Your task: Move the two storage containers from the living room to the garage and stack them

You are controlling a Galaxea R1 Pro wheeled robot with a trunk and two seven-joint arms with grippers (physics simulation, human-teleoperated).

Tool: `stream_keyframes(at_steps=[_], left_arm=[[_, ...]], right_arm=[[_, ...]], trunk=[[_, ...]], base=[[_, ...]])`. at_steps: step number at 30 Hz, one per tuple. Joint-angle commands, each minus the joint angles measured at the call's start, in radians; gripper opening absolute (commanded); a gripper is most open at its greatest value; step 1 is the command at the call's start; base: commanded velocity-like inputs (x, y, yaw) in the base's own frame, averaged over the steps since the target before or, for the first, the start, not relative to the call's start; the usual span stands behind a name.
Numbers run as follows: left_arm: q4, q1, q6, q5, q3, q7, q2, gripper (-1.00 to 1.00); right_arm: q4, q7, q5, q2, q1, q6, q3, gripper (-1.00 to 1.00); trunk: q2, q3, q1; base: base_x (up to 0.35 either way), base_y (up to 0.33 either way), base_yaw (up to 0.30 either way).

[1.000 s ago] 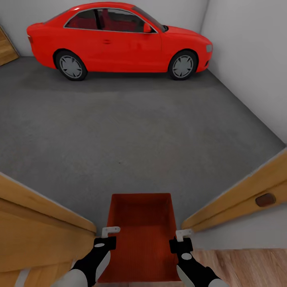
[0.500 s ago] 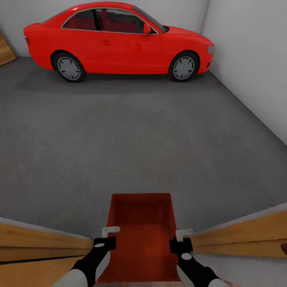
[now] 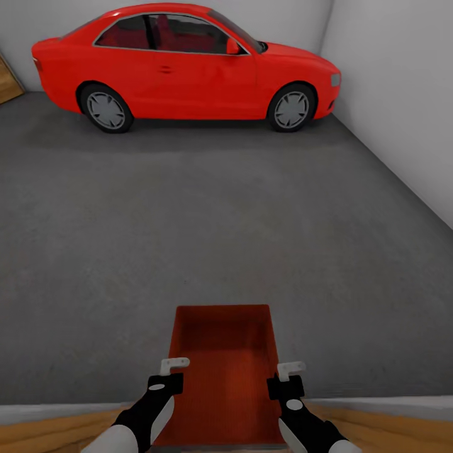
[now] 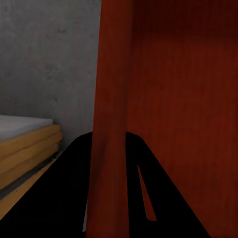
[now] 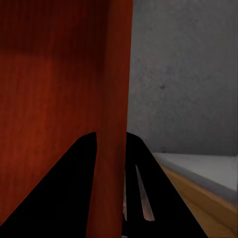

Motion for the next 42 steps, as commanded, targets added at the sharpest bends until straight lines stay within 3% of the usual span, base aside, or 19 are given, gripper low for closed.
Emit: stream_keyframes(at_steps=[1,42], left_arm=[[-0.002,-0.001,0.008,-0.007,0.015,0.010,-0.001,-1.00],[-0.003,-0.001,0.008,-0.007,0.015,0.010,-0.001,-1.00]], right_arm=[[0.067,-0.061,-0.012,-0.001,0.000,-0.008,0.022,-1.00],[0.067,-0.061,-0.012,-0.002,0.000,-0.010,0.022,-1.00]], trunk=[[-0.001,-0.001,0.001],[-0.001,-0.001,0.001]], base=[[0.322,0.000,0.000],[0.322,0.000,0.000]])
